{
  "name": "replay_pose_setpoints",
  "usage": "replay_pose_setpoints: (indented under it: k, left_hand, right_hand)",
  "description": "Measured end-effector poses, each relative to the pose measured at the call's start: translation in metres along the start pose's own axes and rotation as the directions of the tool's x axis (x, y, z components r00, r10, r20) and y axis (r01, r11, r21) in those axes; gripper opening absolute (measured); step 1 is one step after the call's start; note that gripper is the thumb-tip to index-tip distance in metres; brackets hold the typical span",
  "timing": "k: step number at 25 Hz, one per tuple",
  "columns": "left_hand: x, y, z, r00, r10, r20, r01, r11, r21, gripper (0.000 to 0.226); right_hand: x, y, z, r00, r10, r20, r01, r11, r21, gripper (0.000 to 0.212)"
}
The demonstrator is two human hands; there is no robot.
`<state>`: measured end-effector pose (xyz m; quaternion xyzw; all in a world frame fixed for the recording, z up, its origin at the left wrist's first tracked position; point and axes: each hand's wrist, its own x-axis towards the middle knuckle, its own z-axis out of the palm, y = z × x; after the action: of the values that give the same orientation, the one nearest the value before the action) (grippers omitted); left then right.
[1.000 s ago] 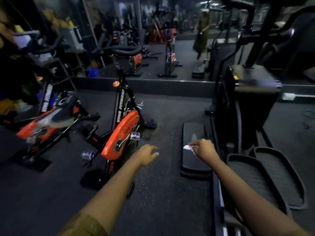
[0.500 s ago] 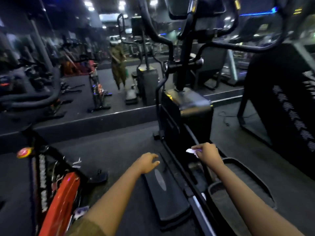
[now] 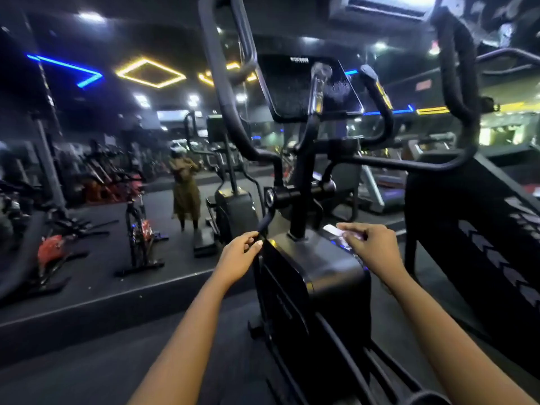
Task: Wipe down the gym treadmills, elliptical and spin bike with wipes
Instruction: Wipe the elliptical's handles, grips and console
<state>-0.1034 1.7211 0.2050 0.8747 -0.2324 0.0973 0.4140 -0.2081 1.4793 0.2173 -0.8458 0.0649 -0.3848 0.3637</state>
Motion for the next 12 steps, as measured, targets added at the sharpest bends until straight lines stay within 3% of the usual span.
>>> replay_pose_setpoints:
  k: [7, 12]
  left_hand:
    - [0.114, 0.049, -0.082, 0.908, 0.02, -0.419, -0.084, 0.987, -0.135, 0.039]
    - [0.189, 0.079, -0.122, 0.831, 0.068, -0.552, -0.162, 0.979, -0.123, 0.051]
  right_hand:
    - [0.164, -0.069, 0.026, 0.942, -0.318, -0.104, 0.333, 0.919, 0.21, 0.023]
    - [0.25, -0.095, 0.032, 0.892, -0.397, -0.215, 0.444, 0.856, 0.265, 0.023]
